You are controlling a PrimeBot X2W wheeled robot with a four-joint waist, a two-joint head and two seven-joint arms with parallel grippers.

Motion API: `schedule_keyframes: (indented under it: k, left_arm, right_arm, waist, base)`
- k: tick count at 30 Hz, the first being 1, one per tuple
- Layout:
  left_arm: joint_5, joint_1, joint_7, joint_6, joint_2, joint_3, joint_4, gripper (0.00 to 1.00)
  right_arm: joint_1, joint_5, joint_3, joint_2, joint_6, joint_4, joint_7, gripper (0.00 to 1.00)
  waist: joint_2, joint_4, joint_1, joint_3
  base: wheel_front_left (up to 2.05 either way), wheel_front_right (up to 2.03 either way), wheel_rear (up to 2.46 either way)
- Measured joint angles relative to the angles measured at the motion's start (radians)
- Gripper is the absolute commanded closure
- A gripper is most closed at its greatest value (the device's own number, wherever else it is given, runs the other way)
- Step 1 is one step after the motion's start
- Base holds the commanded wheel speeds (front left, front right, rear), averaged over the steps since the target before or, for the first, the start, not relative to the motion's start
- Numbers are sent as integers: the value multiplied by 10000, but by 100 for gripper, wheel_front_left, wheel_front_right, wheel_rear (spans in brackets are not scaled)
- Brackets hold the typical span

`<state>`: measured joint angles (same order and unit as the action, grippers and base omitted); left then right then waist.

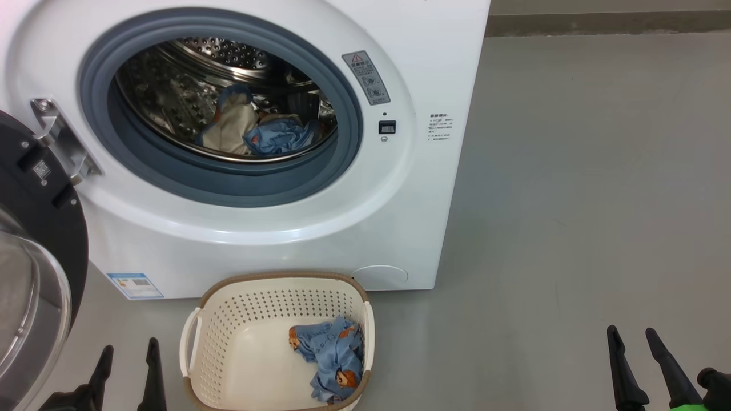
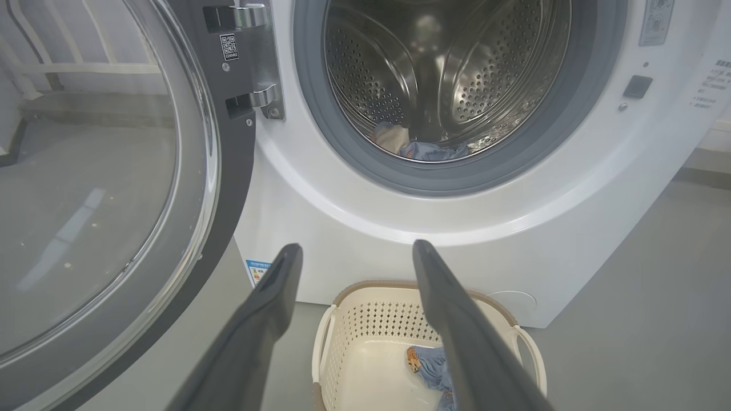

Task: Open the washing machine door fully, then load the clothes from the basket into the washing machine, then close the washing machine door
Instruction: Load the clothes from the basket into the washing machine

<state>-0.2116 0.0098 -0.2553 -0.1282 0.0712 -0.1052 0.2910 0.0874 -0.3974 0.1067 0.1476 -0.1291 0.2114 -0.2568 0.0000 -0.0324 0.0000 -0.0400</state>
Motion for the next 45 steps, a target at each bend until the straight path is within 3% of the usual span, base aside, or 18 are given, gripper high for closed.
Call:
schedule_keyframes:
  k: [29, 45]
  left_arm:
    - [35, -113, 0, 0, -52, 228, -128, 0]
    - [-443, -1896, 0, 0, -167, 1442, 1607, 0]
  right_arm:
    - [-457, 2, -150, -117, 0, -67, 0, 0]
    - [-1760, 167, -291, -326, 0, -301, 0, 0]
  waist:
    - [0, 111, 0, -709]
    - [0, 410, 0, -2482]
  base:
    - [0, 0, 0]
    - [0, 0, 0]
